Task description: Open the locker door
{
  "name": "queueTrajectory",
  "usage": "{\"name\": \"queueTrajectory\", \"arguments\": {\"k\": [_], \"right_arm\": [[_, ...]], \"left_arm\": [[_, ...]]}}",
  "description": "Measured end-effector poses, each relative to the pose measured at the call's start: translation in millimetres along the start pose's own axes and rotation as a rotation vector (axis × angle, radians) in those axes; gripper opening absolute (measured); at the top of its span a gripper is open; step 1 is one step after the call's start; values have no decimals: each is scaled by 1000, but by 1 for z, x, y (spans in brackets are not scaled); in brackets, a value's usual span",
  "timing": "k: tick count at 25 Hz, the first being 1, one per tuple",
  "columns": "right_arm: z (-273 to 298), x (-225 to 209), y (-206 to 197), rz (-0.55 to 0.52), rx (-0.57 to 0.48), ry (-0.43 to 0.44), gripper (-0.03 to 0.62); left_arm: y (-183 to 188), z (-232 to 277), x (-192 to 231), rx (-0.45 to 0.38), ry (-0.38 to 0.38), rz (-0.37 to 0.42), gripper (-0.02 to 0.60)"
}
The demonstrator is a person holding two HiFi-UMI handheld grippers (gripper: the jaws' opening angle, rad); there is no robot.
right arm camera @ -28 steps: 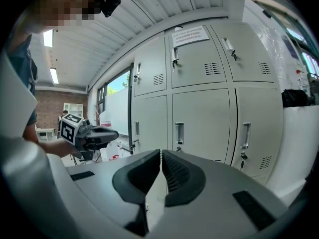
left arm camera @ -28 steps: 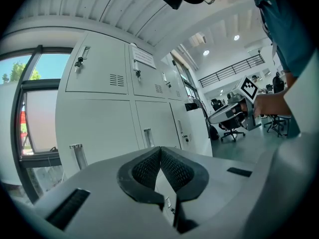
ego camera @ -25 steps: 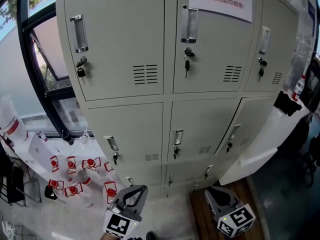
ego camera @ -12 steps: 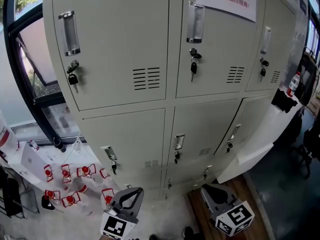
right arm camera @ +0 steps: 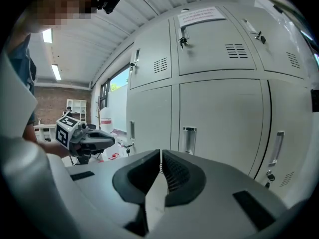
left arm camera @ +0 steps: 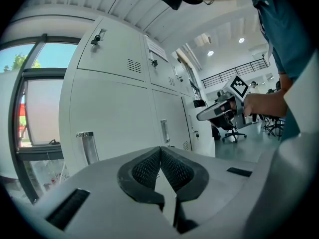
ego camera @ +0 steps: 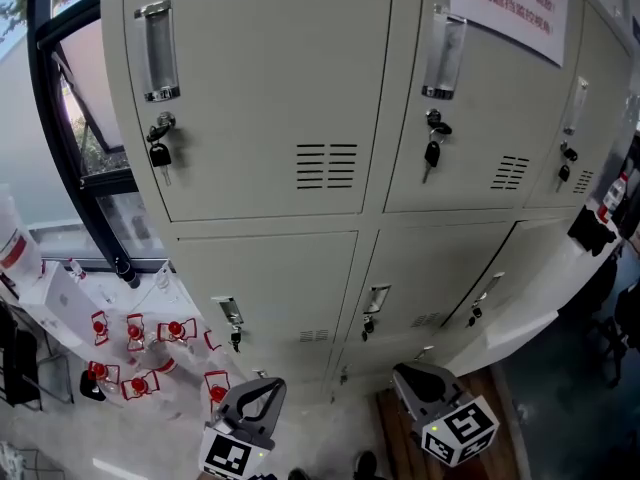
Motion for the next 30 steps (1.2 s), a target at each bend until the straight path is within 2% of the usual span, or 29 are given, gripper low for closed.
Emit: {"name": "queueTrajectory", "arguments": {"k": [21, 30], "right_arm": [[72, -26, -8, -7, 47, 68, 38], [88, -34, -20, 16, 75, 80, 38]], "left_arm": [[-28, 4, 0, 86, 62, -49, 17], [-39, 15, -3, 108, 52, -67, 17]]}}
Point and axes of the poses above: the fingertips, and each gripper's own axes: z forward along the fingers, x to its left, y out of its top, the point moved 9 cm from there along -z, backward along the fingers, and after that the axes turned 6 degrees about -y, right-handed, at the moved point
